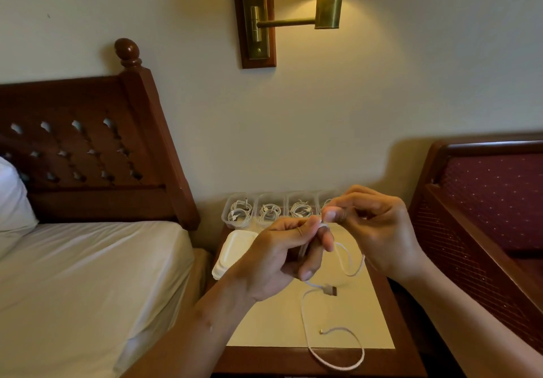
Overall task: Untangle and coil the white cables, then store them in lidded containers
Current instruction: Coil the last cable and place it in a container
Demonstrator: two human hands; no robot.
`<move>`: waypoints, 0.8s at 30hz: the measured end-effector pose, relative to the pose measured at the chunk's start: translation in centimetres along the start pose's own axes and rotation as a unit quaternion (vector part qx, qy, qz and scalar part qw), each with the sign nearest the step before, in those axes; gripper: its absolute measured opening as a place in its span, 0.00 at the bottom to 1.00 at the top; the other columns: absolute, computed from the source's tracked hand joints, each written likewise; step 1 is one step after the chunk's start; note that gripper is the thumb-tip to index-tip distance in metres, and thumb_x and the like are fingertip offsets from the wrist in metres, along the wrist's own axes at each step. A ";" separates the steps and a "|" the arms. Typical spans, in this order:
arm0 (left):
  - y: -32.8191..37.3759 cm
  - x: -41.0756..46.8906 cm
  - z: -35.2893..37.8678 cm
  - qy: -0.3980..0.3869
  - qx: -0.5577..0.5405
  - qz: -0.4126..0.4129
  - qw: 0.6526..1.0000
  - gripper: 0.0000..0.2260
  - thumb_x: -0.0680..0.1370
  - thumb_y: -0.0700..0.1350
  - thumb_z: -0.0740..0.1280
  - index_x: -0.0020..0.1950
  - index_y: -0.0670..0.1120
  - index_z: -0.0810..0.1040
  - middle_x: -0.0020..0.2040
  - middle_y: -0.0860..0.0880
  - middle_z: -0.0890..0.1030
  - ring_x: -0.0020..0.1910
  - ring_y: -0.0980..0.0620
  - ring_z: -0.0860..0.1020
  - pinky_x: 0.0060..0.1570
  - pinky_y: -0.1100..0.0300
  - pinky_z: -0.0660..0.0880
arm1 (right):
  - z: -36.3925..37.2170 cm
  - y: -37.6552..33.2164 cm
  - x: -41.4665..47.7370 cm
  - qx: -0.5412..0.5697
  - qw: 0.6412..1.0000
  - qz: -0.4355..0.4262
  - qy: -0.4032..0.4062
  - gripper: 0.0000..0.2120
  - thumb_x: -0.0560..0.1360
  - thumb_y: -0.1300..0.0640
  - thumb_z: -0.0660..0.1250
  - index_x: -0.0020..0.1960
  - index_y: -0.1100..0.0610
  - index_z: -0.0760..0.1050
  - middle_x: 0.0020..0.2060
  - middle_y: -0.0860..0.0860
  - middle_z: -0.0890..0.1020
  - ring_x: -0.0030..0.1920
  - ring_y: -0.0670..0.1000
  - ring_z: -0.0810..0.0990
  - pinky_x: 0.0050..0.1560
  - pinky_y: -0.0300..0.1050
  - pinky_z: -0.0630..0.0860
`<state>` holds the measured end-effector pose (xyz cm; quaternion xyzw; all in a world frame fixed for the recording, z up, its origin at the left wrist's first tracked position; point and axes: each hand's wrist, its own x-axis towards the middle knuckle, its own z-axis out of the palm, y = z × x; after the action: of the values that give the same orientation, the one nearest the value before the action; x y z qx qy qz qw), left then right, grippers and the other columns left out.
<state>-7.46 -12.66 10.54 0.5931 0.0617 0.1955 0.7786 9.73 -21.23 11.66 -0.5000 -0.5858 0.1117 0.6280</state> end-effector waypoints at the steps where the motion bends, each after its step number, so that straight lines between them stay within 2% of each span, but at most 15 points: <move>1: -0.1 0.0 0.3 0.004 -0.048 0.005 0.999 0.17 0.84 0.50 0.60 0.46 0.39 0.81 0.26 0.43 0.75 0.23 0.54 0.70 0.28 0.61 0.63 | 0.4 0.3 -0.1 0.022 1.000 0.012 0.014 0.04 0.76 0.50 0.76 0.43 0.48 0.87 0.40 0.51 0.84 0.41 0.59 0.82 0.42 0.61 0.78; 3: -0.3 0.2 1.0 0.005 -0.149 0.023 0.988 0.15 0.84 0.48 0.62 0.48 0.38 0.82 0.30 0.43 0.81 0.26 0.52 0.77 0.28 0.62 0.70 | 1.4 0.9 -0.5 0.035 0.998 0.036 0.033 0.05 0.77 0.55 0.74 0.44 0.48 0.86 0.41 0.51 0.84 0.42 0.55 0.83 0.45 0.60 0.79; 4: -0.4 0.3 1.4 0.002 -0.187 0.039 0.982 0.15 0.83 0.47 0.63 0.49 0.37 0.83 0.34 0.42 0.83 0.30 0.51 0.81 0.32 0.62 0.76 | 1.9 1.2 -0.9 0.039 0.997 0.046 0.037 0.08 0.78 0.58 0.73 0.44 0.47 0.86 0.40 0.49 0.84 0.40 0.52 0.83 0.44 0.58 0.79; 5: -0.5 0.3 1.6 0.001 -0.208 0.057 0.976 0.15 0.83 0.46 0.62 0.50 0.37 0.83 0.37 0.42 0.85 0.33 0.49 0.83 0.36 0.60 0.79 | 2.4 1.4 -1.4 0.040 0.997 0.054 0.035 0.11 0.78 0.61 0.71 0.45 0.46 0.85 0.40 0.49 0.83 0.39 0.51 0.82 0.44 0.58 0.79; 7: -0.8 0.5 2.0 0.009 -0.228 0.095 0.969 0.15 0.83 0.44 0.63 0.53 0.35 0.84 0.43 0.39 0.86 0.39 0.47 0.86 0.43 0.57 0.83 | 3.3 1.8 -2.4 0.020 0.998 0.060 0.019 0.16 0.78 0.68 0.68 0.48 0.48 0.85 0.42 0.49 0.83 0.43 0.52 0.83 0.45 0.59 0.80; 8: -0.9 0.5 2.1 0.017 -0.235 0.105 0.966 0.14 0.83 0.44 0.63 0.56 0.34 0.83 0.47 0.38 0.87 0.43 0.45 0.87 0.46 0.56 0.84 | 3.6 1.7 -2.8 0.008 0.998 0.061 0.011 0.18 0.77 0.72 0.66 0.48 0.50 0.84 0.42 0.48 0.84 0.45 0.50 0.84 0.46 0.55 0.82; 10: -0.7 0.7 2.8 0.049 -0.241 0.109 0.963 0.14 0.82 0.41 0.63 0.59 0.34 0.83 0.52 0.37 0.86 0.48 0.44 0.87 0.51 0.53 0.84 | 3.9 1.3 -3.4 -0.025 0.998 0.059 0.002 0.23 0.76 0.77 0.63 0.45 0.48 0.81 0.38 0.40 0.84 0.40 0.42 0.83 0.40 0.34 0.78; 11: -0.6 0.9 3.1 0.079 -0.237 0.106 0.963 0.13 0.82 0.40 0.63 0.59 0.35 0.83 0.53 0.36 0.86 0.49 0.43 0.87 0.51 0.52 0.84 | 4.0 1.3 -3.6 -0.056 0.997 0.045 -0.005 0.23 0.76 0.76 0.62 0.43 0.47 0.79 0.35 0.38 0.82 0.37 0.40 0.80 0.37 0.30 0.74; 13: -0.2 1.2 3.6 0.144 -0.218 0.107 0.959 0.13 0.80 0.39 0.65 0.59 0.34 0.83 0.53 0.35 0.85 0.49 0.42 0.87 0.51 0.51 0.84 | 4.0 1.6 -4.0 -0.118 0.992 0.023 -0.022 0.18 0.75 0.74 0.63 0.44 0.51 0.79 0.35 0.40 0.80 0.36 0.43 0.78 0.35 0.31 0.71; 16: 0.2 1.7 3.3 0.212 -0.120 0.126 0.962 0.13 0.79 0.40 0.66 0.59 0.34 0.81 0.53 0.33 0.85 0.51 0.37 0.86 0.53 0.49 0.84 | 4.0 2.0 -4.7 -0.142 0.987 0.059 -0.054 0.13 0.75 0.75 0.65 0.48 0.59 0.82 0.40 0.51 0.82 0.40 0.52 0.77 0.38 0.46 0.75; 18: -0.1 2.0 3.0 0.230 -0.002 0.133 0.964 0.10 0.82 0.38 0.65 0.60 0.35 0.81 0.52 0.35 0.86 0.51 0.36 0.86 0.55 0.48 0.83 | 3.9 1.5 -5.0 -0.163 0.984 0.050 -0.054 0.13 0.77 0.73 0.67 0.51 0.58 0.83 0.42 0.47 0.82 0.43 0.50 0.78 0.41 0.42 0.76; 20: -0.3 2.0 2.9 0.227 0.123 0.131 0.957 0.09 0.84 0.37 0.65 0.60 0.37 0.82 0.50 0.40 0.87 0.50 0.40 0.87 0.56 0.48 0.83 | 3.5 0.7 -5.0 -0.180 0.980 0.046 -0.070 0.12 0.79 0.69 0.68 0.51 0.54 0.84 0.41 0.38 0.80 0.42 0.44 0.79 0.39 0.35 0.75; 22: -0.4 2.1 2.6 0.225 0.252 0.124 0.933 0.09 0.84 0.38 0.65 0.60 0.39 0.83 0.49 0.44 0.88 0.49 0.48 0.87 0.55 0.52 0.83 | 3.0 0.3 -4.9 -0.220 0.966 0.062 -0.121 0.11 0.80 0.65 0.67 0.46 0.50 0.82 0.34 0.36 0.77 0.35 0.45 0.76 0.34 0.37 0.71; 24: -0.1 2.0 1.9 0.207 0.372 0.117 0.897 0.08 0.84 0.39 0.65 0.56 0.40 0.84 0.48 0.47 0.88 0.48 0.53 0.86 0.53 0.55 0.83 | 2.5 0.0 -4.8 -0.254 0.954 0.045 -0.150 0.08 0.81 0.60 0.67 0.45 0.50 0.81 0.32 0.39 0.77 0.32 0.48 0.75 0.31 0.42 0.70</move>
<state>-5.00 -13.65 11.24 0.7883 0.2201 0.3661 0.4429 6.22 -23.54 8.20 -0.6464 -0.6594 0.0610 0.3789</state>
